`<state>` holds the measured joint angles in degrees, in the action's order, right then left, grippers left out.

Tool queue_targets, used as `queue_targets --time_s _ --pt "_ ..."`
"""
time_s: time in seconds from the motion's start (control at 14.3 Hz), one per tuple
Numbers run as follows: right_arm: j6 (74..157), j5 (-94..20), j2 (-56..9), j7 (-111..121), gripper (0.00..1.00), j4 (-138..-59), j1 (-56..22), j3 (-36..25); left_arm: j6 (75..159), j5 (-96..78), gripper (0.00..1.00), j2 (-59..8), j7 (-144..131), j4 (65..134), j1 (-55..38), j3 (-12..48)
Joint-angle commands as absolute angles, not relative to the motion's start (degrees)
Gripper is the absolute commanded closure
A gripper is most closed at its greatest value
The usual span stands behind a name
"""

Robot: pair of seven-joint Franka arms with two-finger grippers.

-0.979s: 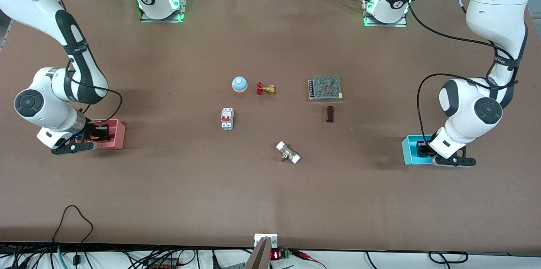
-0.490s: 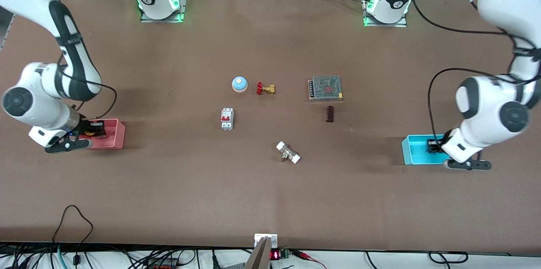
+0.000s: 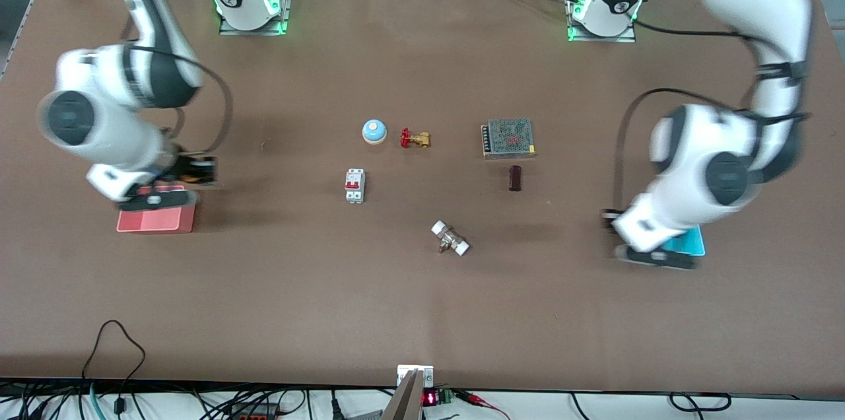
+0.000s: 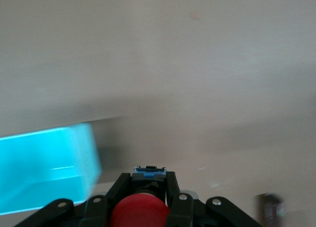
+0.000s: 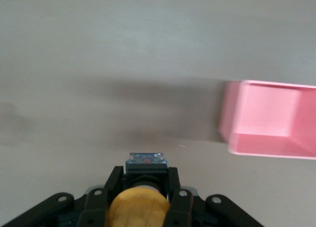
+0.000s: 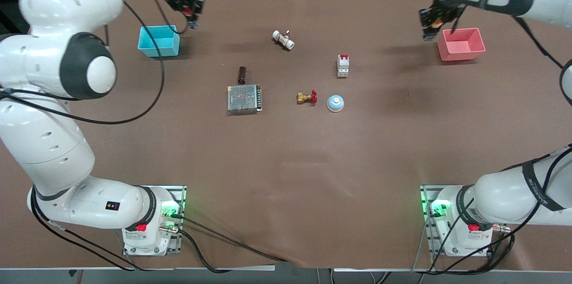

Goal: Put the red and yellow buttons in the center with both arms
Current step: 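Lift the yellow button with the right gripper while the left gripper lifts the red button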

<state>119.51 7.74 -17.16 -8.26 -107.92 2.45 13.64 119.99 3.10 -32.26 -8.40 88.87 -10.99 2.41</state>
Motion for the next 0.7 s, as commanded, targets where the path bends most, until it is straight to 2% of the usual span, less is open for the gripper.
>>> queue_targets --time_s 0.0,0.28,0.49,0.56,0.63 --pt "126.19 8.52 -21.96 -13.70 0.94 -108.81 -0.78 13.36 128.72 3.08 0.79 -37.77 -19.29 87.89 -15.63 1.58" --pt "132.26 10.99 -27.15 -14.85 0.94 -108.90 -2.19 13.36 137.79 2.99 0.77 -42.36 -28.19 88.06 -19.77 1.58" --pt "135.17 10.99 -29.70 -14.85 0.94 -108.90 -2.46 13.27 140.53 3.08 0.76 -44.29 -29.53 88.15 -21.09 1.58" --pt "136.13 10.99 -30.40 -14.85 0.93 -108.90 -2.46 13.27 140.54 3.08 0.71 -44.30 -29.53 88.24 -21.09 1.58" --pt "136.75 10.99 -31.02 -14.85 0.93 -108.90 -2.46 13.27 140.45 3.08 0.40 -44.30 -29.53 88.42 -21.01 1.58"
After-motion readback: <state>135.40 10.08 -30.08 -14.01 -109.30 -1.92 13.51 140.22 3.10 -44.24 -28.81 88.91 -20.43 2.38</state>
